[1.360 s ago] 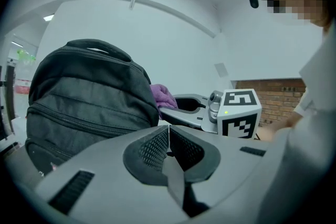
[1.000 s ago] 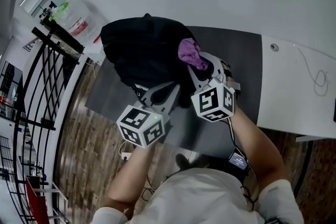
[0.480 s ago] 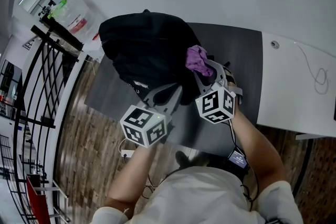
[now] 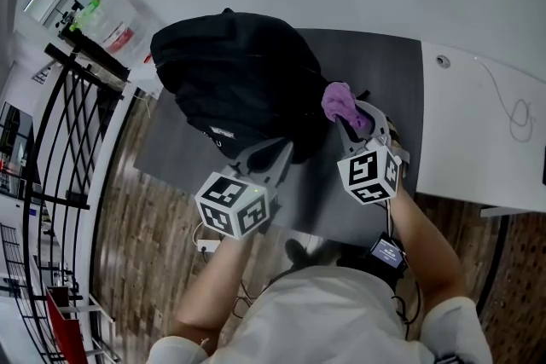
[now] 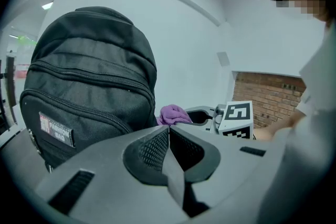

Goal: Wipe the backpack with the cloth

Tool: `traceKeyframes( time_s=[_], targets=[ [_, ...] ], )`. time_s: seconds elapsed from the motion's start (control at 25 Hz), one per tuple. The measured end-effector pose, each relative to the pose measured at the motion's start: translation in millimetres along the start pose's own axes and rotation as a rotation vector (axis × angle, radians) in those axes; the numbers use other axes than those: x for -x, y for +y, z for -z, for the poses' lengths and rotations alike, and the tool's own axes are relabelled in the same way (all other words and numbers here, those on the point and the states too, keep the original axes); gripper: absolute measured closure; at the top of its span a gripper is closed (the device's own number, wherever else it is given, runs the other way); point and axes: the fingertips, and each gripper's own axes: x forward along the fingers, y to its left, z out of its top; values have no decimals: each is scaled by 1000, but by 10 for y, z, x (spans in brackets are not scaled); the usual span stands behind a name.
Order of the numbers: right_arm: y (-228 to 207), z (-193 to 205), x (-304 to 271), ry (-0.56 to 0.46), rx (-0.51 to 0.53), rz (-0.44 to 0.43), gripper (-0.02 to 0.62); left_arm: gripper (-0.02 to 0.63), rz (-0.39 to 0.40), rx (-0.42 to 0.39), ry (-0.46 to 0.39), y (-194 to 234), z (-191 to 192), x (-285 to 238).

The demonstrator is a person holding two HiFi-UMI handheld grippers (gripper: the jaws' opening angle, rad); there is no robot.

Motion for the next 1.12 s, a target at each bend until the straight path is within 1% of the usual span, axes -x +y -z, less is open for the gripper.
traceKeyframes(
  time_s=[0.12,0.24,0.44,0.6,0.76,0.84,0.96,1.12],
  targets=[
    [-62,-53,125,-20,-37,25,443,600,2,5,11,-22,55,12],
    [-57,-190,236,-68,-66,32,443,600,1,9,23,-55,120,1],
    [127,-610,364,-196,-85,1,442,600,-6,14,40,-33,199,25],
    [246,-989,481,-306,-79,-25,443,600,-18,19,52,-1,256,69],
    [306,-1225,567,-393,-58,-16,443,600,-32,27,64,32,321,124],
    [394,-1178,503,-389,-48,-22,443,600,-41,33,70,49,360,152],
    [565,-963,317,-331,-48,-55,443,600,-50,39,76,69,399,189],
    [662,-725,145,-273,-55,-68,443,600,-60,48,84,120,443,225]
  ],
)
